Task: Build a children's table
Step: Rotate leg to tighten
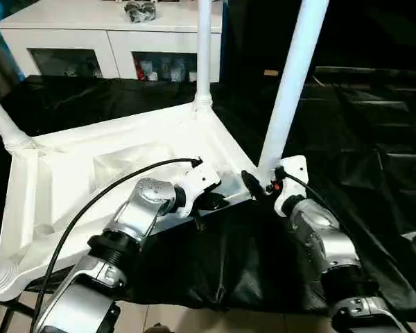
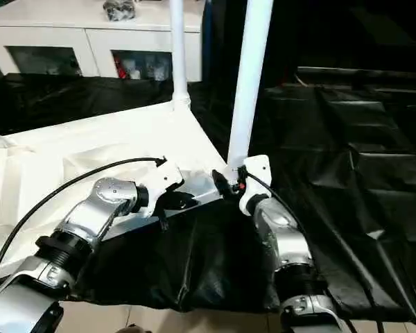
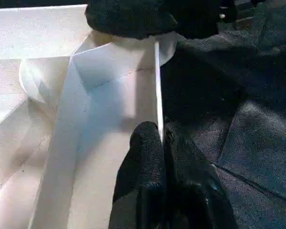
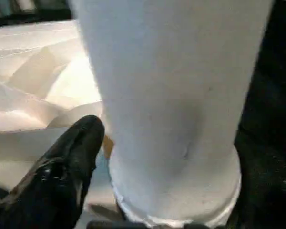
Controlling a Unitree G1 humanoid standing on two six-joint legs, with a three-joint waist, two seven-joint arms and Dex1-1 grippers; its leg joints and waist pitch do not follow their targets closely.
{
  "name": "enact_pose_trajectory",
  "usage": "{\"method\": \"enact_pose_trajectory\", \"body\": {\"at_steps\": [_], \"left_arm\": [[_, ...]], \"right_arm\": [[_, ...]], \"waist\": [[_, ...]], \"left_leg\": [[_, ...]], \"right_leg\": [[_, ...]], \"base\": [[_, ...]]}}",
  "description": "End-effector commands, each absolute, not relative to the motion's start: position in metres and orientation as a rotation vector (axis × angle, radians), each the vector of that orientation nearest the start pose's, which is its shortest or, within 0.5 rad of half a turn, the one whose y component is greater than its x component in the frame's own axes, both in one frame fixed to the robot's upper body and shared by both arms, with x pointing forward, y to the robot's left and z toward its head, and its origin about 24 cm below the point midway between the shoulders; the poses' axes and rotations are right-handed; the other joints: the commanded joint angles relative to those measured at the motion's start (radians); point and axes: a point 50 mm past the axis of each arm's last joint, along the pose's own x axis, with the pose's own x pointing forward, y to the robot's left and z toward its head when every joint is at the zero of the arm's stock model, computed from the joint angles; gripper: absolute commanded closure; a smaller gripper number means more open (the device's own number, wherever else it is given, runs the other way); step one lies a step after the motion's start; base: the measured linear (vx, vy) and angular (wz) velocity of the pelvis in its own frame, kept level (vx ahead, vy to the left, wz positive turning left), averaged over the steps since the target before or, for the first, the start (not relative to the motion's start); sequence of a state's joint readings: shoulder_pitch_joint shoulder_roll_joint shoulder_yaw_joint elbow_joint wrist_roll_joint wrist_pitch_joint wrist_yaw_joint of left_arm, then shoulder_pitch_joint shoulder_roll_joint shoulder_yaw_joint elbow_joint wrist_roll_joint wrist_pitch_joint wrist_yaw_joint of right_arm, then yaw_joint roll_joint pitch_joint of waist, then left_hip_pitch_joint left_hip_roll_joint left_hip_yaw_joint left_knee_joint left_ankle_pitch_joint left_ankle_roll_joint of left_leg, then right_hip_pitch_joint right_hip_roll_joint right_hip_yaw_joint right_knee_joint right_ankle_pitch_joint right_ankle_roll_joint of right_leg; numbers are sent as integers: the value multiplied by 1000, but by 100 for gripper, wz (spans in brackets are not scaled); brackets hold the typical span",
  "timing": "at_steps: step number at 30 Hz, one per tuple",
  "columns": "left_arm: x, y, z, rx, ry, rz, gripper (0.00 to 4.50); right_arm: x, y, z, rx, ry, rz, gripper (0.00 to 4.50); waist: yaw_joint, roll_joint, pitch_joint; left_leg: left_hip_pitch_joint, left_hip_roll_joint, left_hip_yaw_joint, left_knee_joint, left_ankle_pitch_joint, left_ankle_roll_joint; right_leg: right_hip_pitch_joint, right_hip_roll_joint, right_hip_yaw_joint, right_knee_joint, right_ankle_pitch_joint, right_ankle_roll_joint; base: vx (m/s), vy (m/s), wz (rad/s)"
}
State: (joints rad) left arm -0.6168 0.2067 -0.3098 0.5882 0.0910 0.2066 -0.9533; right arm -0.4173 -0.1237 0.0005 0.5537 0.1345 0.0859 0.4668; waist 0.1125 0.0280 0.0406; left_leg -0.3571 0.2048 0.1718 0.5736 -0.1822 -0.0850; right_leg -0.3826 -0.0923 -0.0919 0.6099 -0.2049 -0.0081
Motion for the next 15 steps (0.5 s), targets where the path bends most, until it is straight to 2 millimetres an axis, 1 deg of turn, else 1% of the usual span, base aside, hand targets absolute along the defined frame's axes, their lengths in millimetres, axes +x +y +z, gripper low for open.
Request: {"method": "enact_pose_trajectory", "body": {"at_steps": [1, 2, 3, 4, 5, 6, 7, 8, 9, 10, 11, 12, 13, 14, 15], "left_arm": [[315, 73, 48, 399, 368, -1283, 450], [313, 80, 49, 414, 359, -1324, 450], [312, 83, 50, 421, 358, -1342, 450], [311, 89, 50, 438, 355, -1374, 450], [310, 93, 51, 449, 355, -1392, 450], [309, 97, 51, 452, 361, -1410, 450], [308, 101, 51, 453, 366, -1424, 450], [308, 101, 51, 453, 366, -1424, 450], [308, 105, 51, 458, 376, -1439, 450], [307, 107, 52, 459, 380, -1447, 450], [307, 113, 52, 462, 388, -1470, 450], [306, 117, 52, 464, 393, -1483, 450], [307, 121, 53, 458, 396, -1500, 450], [307, 121, 53, 458, 396, -1500, 450], [307, 123, 54, 454, 399, -1511, 450]], "right_arm": [[311, -115, 21, 21, 250, 666, 42], [308, -123, 22, -14, 251, 720, 42], [307, -126, 23, -26, 248, 755, 42], [304, -131, 26, -42, 248, 814, 42], [301, -134, 27, -47, 249, 855, 42], [298, -137, 29, -59, 252, 910, 42], [296, -139, 30, -70, 257, 946, 42], [296, -139, 30, -70, 257, 946, 42], [294, -141, 32, -91, 264, 983, 42], [293, -143, 32, -96, 269, 1001, 42], [290, -145, 34, -106, 283, 1056, 42], [288, -147, 35, -115, 294, 1097, 42], [285, -148, 36, -126, 313, 1155, 42], [285, -148, 36, -126, 313, 1155, 42], [282, -148, 36, -134, 329, 1195, 58]], "waist": [[0, -4, -50], [0, -4, -50], [0, -5, -50], [1, -4, -51], [1, -4, -51], [5, 0, -52], [5, -1, -51], [5, -2, -52], [7, -2, -52], [6, -1, -52], [5, -3, -50], [6, -6, -51], [8, -6, -52], [8, -9, -53], [11, -8, -54]], "left_leg": [[0, 26, -8, -73, -226, 29], [-1, 27, -7, -73, -220, 32], [-2, 26, -7, -72, -218, 34], [-1, 26, -6, -71, -211, 39], [-3, 26, -6, -69, -205, 50], [2, 29, -4, -68, -203, 54], [2, 29, -3, -67, -204, 56], [0, 29, -3, -67, -200, 59], [-3, 30, -4, -68, -186, 60], [-3, 30, -4, -67, -188, 60], [-1, 31, -3, -68, -191, 59], [-1, 31, -3, -67, -192, 61], [-2, 30, -3, -65, -176, 66], [-3, 31, -2, -64, -169, 70], [-3, 32, -1, -61, -151, 80]], "right_leg": [[45, -62, 52, -84, -203, -177], [43, -62, 53, -83, -196, -177], [45, -62, 53, -83, -192, -176], [45, -61, 53, -81, -175, -180], [47, -59, 52, -79, -159, -184], [41, -61, 54, -79, -147, -192], [42, -58, 53, -78, -141, -197], [43, -58, 53, -76, -132, -200], [46, -58, 50, -71, -116, -209], [45, -58, 50, -72, -117, -212], [43, -58, 51, -73, -122, -214], [46, -59, 50, -72, -129, -216], [46, -58, 51, -70, -116, -218], [47, -57, 50, -69, -106, -220], [45, -60, 50, -65, -84, -228]], "base": [[0, 0, 0], [0, 0, 0], [0, 0, 0], [0, 0, 0], [0, 0, 0], [0, 0, 0], [0, 0, 0], [0, 0, 0], [0, 0, 0], [0, 0, 0], [0, 0, 0], [0, 0, 0], [0, 0, 0], [0, 0, 0], [0, 0, 0]]}}
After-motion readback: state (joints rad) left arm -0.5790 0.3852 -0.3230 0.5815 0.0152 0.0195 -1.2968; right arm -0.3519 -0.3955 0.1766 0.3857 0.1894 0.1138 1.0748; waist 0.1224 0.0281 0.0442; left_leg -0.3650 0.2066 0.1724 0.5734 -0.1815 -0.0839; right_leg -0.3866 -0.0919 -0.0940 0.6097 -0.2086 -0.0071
